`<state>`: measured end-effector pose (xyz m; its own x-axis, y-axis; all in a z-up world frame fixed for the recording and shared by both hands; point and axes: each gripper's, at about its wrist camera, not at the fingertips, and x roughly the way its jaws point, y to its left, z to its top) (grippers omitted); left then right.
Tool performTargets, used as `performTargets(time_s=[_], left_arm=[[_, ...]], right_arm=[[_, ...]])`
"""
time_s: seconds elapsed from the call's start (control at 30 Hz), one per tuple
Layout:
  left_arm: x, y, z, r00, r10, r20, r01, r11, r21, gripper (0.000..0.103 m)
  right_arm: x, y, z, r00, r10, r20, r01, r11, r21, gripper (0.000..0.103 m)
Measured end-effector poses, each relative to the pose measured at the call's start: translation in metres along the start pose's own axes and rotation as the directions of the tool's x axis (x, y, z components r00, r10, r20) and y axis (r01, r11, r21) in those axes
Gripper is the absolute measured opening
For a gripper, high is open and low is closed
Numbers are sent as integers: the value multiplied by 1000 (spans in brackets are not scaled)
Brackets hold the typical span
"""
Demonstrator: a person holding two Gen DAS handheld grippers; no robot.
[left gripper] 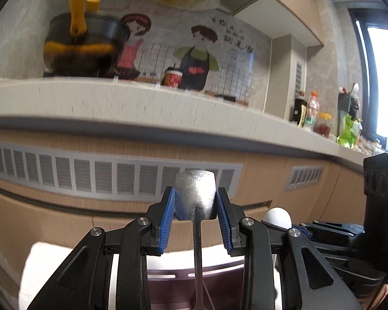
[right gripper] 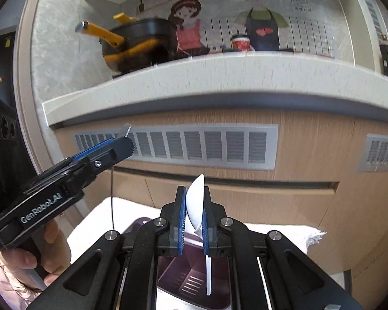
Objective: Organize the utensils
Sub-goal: 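Lift the spatula with the left tool into the caddy while the right tool drops the white spoon in, then grasp a silver spoon with the right tool while the left tool grasps a wooden chopstick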
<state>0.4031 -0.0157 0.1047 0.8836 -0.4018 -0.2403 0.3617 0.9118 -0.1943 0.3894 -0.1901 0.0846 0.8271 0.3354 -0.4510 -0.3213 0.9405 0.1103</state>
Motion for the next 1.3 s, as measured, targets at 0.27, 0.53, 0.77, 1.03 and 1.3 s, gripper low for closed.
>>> performTargets(time_s=[0.27, 0.53, 0.77, 1.03, 1.3], left_arm=[[6, 23, -37, 993, 49, -109, -56, 997, -62, 53], [-52, 42, -70, 957, 137, -256, -168, 980, -104, 66], [-103, 43, -127, 900, 157, -406, -203, 976, -73, 71], [-143, 42, -177, 831, 195, -522, -247, 969, -31, 71], [-164, 68, -189, 804, 215, -554, -332, 936, -119, 71]], right_arm=[[-9, -2, -28, 998, -60, 5, 60, 998, -6, 79], [-47, -6, -70, 991, -90, -97, 96, 994, 55, 102], [-67, 25, -125, 953, -243, -180, 229, 969, -96, 102], [-73, 60, -160, 947, -182, -265, 144, 977, -157, 102], [-36, 99, -172, 882, 111, -458, -176, 979, -102, 47]])
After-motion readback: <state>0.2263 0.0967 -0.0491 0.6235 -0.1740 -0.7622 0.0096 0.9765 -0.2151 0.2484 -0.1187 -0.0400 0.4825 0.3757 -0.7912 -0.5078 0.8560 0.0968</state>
